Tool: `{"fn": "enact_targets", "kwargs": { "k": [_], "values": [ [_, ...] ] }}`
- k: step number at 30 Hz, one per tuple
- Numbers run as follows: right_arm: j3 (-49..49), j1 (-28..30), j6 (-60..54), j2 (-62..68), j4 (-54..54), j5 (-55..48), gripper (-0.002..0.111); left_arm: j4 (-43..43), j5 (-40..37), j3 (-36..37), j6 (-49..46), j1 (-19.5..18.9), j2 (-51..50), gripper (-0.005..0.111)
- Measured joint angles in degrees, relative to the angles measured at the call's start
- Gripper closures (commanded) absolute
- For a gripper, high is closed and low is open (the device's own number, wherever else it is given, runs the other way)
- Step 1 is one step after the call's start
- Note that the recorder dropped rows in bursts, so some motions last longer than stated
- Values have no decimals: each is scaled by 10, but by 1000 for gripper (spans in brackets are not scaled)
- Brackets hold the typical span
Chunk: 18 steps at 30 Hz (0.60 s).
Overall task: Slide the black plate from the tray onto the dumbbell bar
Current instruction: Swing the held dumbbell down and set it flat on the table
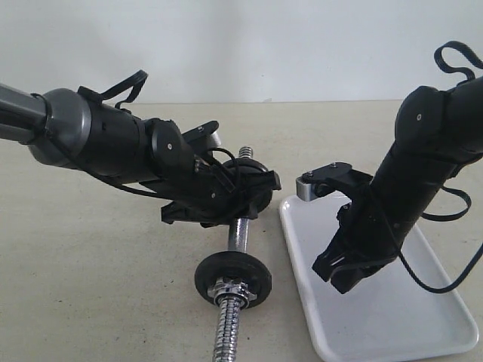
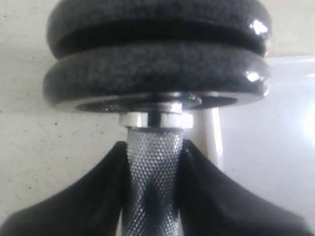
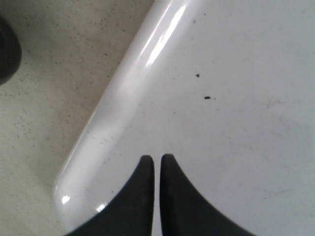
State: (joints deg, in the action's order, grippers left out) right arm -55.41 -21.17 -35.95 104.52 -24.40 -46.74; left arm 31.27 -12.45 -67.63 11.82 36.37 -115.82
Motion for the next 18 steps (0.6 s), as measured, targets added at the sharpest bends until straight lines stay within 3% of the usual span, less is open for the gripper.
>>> {"fn": "enact_targets", "kwargs": {
  "k": [3, 5, 18],
  "values": [
    [0, 0, 0, 0, 0, 1, 107, 0, 22, -8, -5, -1, 11, 51],
    [0, 0, 0, 0, -1, 4, 107, 4, 54, -17, -6, -1, 20, 48],
    [0, 0, 1, 0, -22, 87, 107, 4, 68, -21, -51, -2, 28, 47]
  ]
}}
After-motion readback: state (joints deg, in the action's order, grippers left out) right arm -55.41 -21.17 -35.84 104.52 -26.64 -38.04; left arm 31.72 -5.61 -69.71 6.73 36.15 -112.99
